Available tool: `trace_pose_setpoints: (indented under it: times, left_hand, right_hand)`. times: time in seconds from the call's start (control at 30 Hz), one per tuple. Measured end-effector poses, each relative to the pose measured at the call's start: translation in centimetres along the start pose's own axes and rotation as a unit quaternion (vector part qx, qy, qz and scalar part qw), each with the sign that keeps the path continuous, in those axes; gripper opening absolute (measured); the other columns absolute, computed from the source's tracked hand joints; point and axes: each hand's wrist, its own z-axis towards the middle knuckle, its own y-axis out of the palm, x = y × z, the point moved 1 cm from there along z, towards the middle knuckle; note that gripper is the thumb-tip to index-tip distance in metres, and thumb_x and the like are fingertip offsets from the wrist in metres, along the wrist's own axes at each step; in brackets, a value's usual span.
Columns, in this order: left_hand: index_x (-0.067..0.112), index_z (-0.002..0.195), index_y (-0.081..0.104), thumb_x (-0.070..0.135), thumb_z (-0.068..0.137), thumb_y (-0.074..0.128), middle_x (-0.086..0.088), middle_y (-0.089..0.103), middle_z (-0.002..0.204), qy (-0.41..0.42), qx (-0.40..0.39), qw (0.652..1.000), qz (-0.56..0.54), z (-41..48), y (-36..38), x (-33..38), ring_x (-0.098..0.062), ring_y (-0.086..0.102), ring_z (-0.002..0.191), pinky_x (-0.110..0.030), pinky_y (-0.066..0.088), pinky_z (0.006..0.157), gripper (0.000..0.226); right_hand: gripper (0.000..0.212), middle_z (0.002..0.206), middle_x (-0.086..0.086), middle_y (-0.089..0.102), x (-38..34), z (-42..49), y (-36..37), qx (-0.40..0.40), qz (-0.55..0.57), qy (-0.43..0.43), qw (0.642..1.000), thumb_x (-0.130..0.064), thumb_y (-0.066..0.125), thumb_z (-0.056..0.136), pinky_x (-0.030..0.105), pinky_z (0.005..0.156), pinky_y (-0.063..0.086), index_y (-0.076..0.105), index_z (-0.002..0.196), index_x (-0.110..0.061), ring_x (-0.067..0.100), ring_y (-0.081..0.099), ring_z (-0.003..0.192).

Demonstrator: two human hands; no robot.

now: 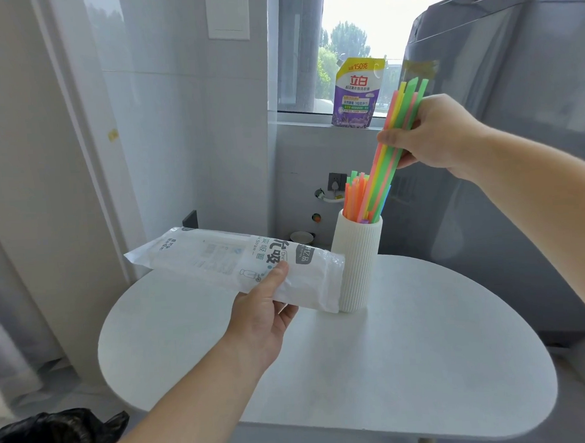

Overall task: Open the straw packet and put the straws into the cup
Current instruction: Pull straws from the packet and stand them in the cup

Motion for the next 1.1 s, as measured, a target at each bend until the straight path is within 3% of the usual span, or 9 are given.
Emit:
trace_pose_setpoints:
  times: [0.23,0.7,0.8,0.97,1.03,1.1]
  left_hand:
    - [0.02,0.108,0.074,0.011,0.087,0.079,0.0,0.083,0.096,-0.001,-0.002,1.0,0.003,0.0,0.0,-0.2,-0.014,0.08,0.079,-0.025,0.06,0.056,0.024]
    - [0.019,0.113,0.074,0.011,0.086,0.08,-0.001,0.083,0.103,0.0,-0.002,1.0,0.008,0.0,-0.1,-0.3,-0.014,0.08,0.08,-0.025,0.06,0.057,0.028]
    - [0.019,0.115,0.074,0.012,0.086,0.08,-0.001,0.083,0.104,0.0,-0.002,1.0,0.01,0.0,-0.1,-0.2,-0.014,0.08,0.082,-0.025,0.06,0.058,0.031]
    - [0.018,0.114,0.074,0.011,0.087,0.079,-0.002,0.083,0.102,0.0,-0.001,1.0,0.012,0.0,0.0,-0.3,-0.014,0.08,0.08,-0.025,0.06,0.057,0.028]
    - [0.018,0.112,0.074,0.011,0.087,0.079,-0.002,0.083,0.102,-0.001,-0.002,1.0,0.013,0.0,0.1,-0.3,-0.014,0.08,0.08,-0.025,0.06,0.057,0.027]
    - [0.018,0.113,0.074,0.011,0.087,0.079,-0.002,0.083,0.102,-0.001,-0.002,1.0,0.015,0.0,0.1,-0.3,-0.014,0.08,0.08,-0.025,0.06,0.057,0.028]
  right_hand:
    - [0.017,0.09,-0.004,0.07,0.1,0.1,0.2,0.014,-0.001,0.008,1.0,-0.026,0.071,0.092,0.015,0.043,0.052,0.064,0.103,-0.016,0.009,0.074,0.062]
    - [0.022,0.089,0.0,0.072,1.4,0.2,2.3,-0.039,-0.066,0.023,0.997,-0.03,0.073,0.091,0.016,0.044,0.053,0.065,0.102,-0.013,0.011,0.074,0.058]
    - [0.025,0.094,0.004,0.071,2.2,-0.2,3.0,-0.034,-0.09,0.029,0.995,-0.034,0.073,0.09,0.022,0.052,0.056,0.065,0.1,-0.013,0.015,0.074,0.07]
    - [0.038,0.092,0.013,0.069,3.5,-1.3,4.3,-0.004,-0.146,0.01,0.989,-0.041,0.075,0.087,0.046,0.077,0.059,0.067,0.097,-0.005,0.031,0.068,0.086]
    - [0.04,0.091,0.009,0.067,3.5,-1.4,4.3,0.016,-0.144,-0.019,0.989,-0.04,0.08,0.082,0.042,0.073,0.057,0.065,0.099,-0.007,0.03,0.067,0.086]
    - [0.057,0.097,0.003,0.064,3.6,-1.3,4.3,0.038,-0.119,-0.033,0.992,-0.039,0.085,0.076,0.034,0.07,0.053,0.055,0.118,-0.014,0.025,0.064,0.088]
